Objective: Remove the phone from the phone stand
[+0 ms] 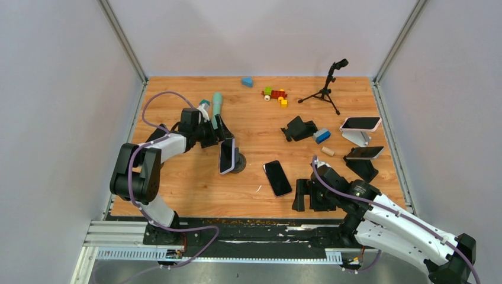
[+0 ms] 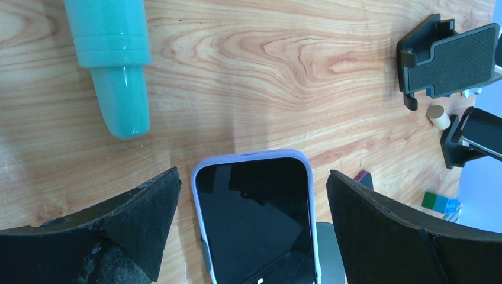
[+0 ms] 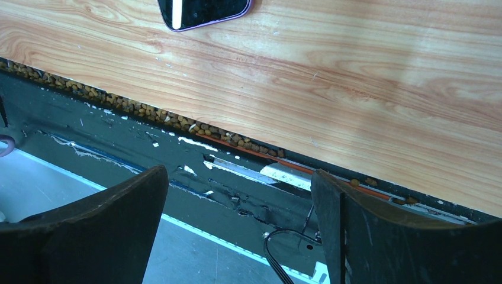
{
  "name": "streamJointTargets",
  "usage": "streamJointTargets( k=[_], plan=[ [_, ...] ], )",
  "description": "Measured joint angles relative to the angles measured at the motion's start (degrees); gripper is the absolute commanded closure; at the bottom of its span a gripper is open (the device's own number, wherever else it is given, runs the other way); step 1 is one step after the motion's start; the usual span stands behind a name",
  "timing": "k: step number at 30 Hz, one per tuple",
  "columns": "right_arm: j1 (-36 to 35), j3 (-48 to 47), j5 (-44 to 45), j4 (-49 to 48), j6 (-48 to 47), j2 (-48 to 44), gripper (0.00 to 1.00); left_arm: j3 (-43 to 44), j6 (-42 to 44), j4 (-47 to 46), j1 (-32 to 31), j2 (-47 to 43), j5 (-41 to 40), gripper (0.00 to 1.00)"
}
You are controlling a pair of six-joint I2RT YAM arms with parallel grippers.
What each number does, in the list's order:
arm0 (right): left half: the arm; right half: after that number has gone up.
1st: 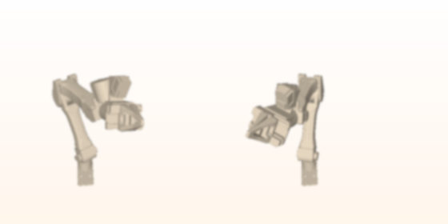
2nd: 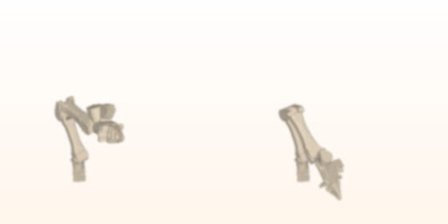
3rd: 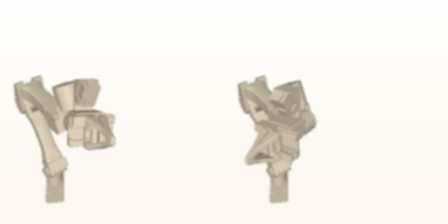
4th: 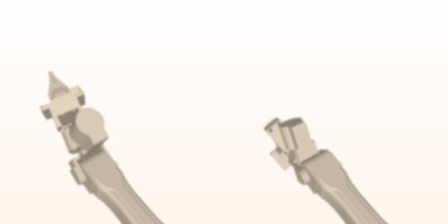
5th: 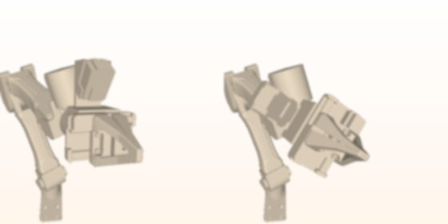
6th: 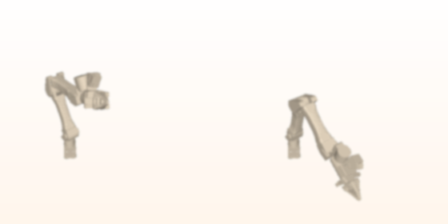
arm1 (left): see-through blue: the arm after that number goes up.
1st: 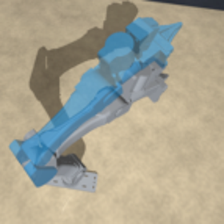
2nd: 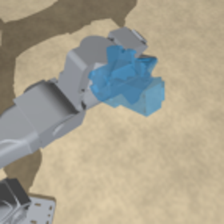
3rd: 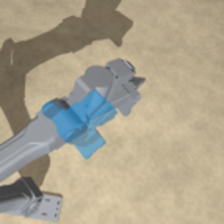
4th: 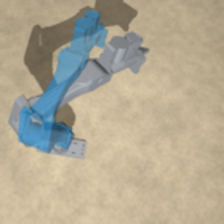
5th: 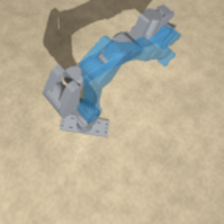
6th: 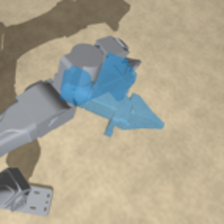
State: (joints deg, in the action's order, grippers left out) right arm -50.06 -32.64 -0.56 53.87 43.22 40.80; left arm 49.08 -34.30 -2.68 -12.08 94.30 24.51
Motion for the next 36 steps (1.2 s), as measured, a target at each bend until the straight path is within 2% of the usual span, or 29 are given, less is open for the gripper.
streamJointTargets(
  k=[36],
  plan=[
    [0.0,0.0,0.0,0.0,0.0,0.1,0.09,-5.6,-4.4,-9.2,-1.3,1.8,3.7,0.00]
  ],
)
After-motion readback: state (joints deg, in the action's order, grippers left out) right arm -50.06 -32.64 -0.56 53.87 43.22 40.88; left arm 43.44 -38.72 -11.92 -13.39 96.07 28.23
